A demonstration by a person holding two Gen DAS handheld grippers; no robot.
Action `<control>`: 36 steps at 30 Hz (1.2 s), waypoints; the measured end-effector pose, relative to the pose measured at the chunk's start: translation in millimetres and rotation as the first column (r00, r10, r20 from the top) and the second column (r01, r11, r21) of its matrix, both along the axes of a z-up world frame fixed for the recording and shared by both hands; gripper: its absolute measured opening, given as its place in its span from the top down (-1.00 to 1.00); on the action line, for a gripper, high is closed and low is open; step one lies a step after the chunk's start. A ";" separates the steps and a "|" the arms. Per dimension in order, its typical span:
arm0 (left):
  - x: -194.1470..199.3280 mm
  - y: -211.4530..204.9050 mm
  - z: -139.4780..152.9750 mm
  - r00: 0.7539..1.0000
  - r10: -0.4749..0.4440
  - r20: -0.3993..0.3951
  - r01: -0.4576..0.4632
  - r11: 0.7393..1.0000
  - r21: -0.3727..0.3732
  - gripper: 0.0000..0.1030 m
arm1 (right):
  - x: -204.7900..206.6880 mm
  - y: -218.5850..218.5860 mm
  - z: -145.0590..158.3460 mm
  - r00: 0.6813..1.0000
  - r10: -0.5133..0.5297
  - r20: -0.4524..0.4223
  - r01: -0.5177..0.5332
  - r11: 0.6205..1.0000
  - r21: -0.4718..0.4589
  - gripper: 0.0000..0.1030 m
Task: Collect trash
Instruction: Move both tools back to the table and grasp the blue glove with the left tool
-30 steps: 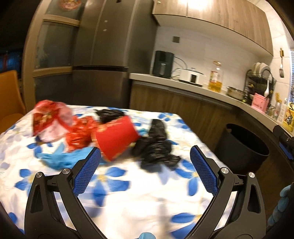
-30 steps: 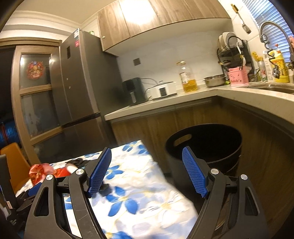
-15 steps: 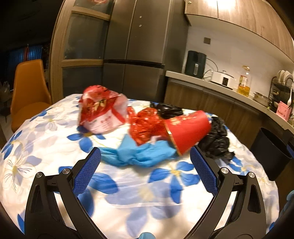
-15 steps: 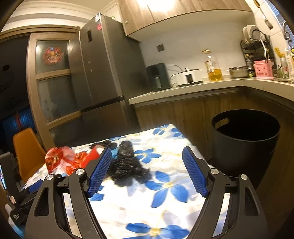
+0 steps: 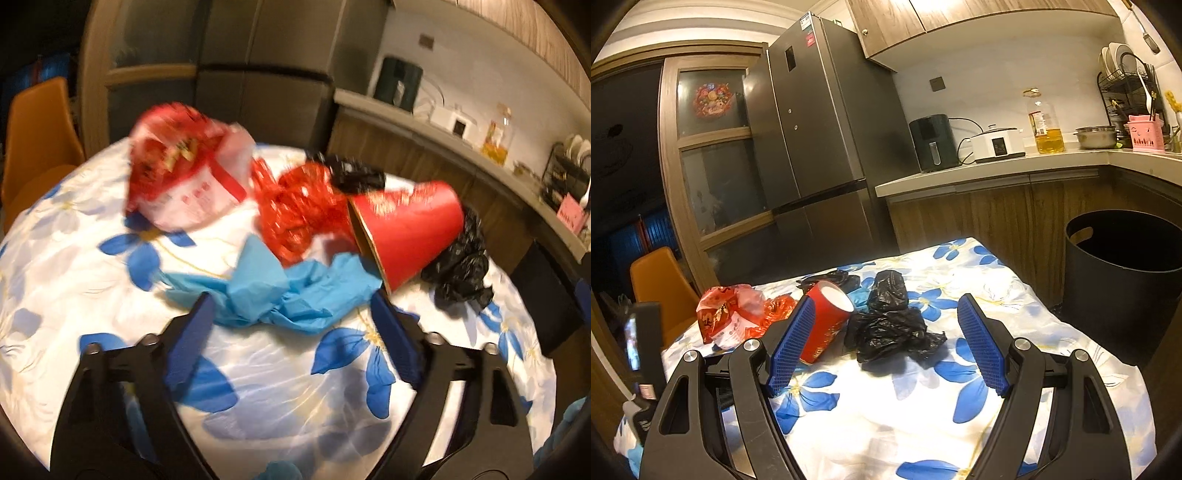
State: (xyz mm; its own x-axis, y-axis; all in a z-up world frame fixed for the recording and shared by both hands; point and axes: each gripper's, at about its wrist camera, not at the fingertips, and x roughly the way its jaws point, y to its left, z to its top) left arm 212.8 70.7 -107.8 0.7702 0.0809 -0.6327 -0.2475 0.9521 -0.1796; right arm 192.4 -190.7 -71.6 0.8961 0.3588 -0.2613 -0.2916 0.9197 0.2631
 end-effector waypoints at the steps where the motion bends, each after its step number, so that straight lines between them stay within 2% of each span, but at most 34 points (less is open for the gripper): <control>1: 3.4 -1.3 -2.6 1.000 -0.009 -0.020 0.009 1.000 -0.003 -0.36 | 1.1 1.3 -0.4 1.000 0.001 -0.002 -0.001 1.000 -0.001 -0.50; 4: 10.8 -0.4 -9.5 0.998 -0.029 -0.060 0.028 0.999 -0.025 -0.15 | 3.3 5.5 -2.1 1.000 0.005 -0.011 -0.005 1.000 -0.003 -0.50; 8: 7.7 4.4 -11.8 0.997 -0.054 -0.050 0.050 0.996 -0.073 0.30 | 8.2 12.2 -4.5 0.999 0.021 -0.029 -0.021 1.000 -0.007 -0.50; 11: 1.2 6.8 -11.4 0.997 -0.070 -0.037 0.066 0.993 -0.100 0.54 | 11.0 20.4 -6.6 0.998 0.043 -0.041 -0.043 0.999 -0.006 -0.50; 14: -11.5 13.6 -10.9 0.997 -0.077 -0.018 0.074 0.989 -0.129 0.61 | 16.0 30.3 -9.0 0.996 0.067 -0.059 -0.067 0.998 -0.002 -0.50; 18: -32.8 21.3 -4.5 0.998 -0.056 0.011 0.057 0.990 -0.129 0.64 | 21.5 46.0 -14.1 0.991 0.105 -0.084 -0.105 0.994 0.004 -0.50; 26: -68.1 46.3 20.3 0.995 0.011 0.102 -0.002 0.997 -0.083 0.64 | 39.4 81.4 -28.0 0.971 0.180 -0.155 -0.177 0.984 0.034 -0.43; 32: -76.0 56.3 31.5 0.990 0.016 0.139 -0.009 0.999 -0.045 0.64 | 61.2 92.7 -34.6 0.952 0.217 -0.216 -0.200 0.975 0.098 -0.36; 36: -74.2 60.4 30.2 0.990 0.011 0.140 -0.004 0.999 -0.046 0.64 | 73.9 96.2 -38.2 0.942 0.222 -0.251 -0.193 0.972 0.136 -0.35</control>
